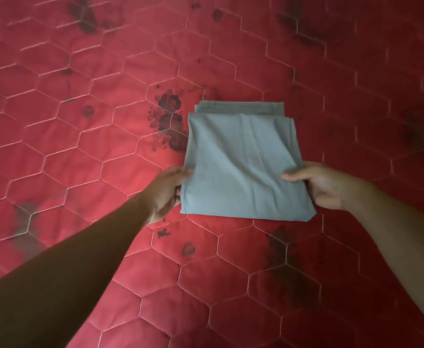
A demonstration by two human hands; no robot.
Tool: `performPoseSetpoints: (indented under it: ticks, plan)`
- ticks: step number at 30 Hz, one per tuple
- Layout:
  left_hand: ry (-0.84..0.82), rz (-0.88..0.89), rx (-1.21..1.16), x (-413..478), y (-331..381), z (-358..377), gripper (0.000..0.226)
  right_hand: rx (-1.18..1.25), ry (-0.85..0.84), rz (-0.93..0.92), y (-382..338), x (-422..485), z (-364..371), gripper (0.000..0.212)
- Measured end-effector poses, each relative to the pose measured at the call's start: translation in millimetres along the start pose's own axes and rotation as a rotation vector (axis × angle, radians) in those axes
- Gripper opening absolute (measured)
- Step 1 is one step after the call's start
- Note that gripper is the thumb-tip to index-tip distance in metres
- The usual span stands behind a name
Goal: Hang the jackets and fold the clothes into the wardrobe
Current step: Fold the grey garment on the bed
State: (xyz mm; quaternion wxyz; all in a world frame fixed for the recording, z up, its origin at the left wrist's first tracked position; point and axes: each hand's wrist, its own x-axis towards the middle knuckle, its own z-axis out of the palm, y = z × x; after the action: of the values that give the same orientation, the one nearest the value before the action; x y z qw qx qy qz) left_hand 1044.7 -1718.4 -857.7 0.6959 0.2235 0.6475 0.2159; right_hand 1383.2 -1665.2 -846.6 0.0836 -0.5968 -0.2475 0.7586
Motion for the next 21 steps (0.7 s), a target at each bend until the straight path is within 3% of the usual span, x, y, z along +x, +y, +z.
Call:
performPoseSetpoints:
  ticks: [6, 9, 12, 18, 21]
  plan:
    - [0.175, 0.283, 0.064, 6.2, 36.5, 15.5, 0.015, 0.057, 0.106, -0.193, -29.9, 4.1, 12.9, 0.03]
    - [0.219, 0.257, 0.152, 19.3, 39.4, 17.4, 0.013, -0.143, 0.266, -0.278, -31.7, 17.4, 21.3, 0.022]
    - [0.203, 0.196, 0.165, 26.8, 41.8, 16.7, 0.03, -0.188, 0.317, -0.298, -32.0, 28.6, 25.4, 0.027]
    - [0.226, 0.356, -0.002, 43.0, 69.4, 22.7, 0.024, -0.066, 0.417, -0.45, -52.2, 32.7, 24.4, 0.033]
    - [0.259, 0.388, 0.009, 52.4, 75.0, 24.2, 0.022, -0.162, 0.479, -0.499, -56.8, 40.4, 19.5, 0.033]
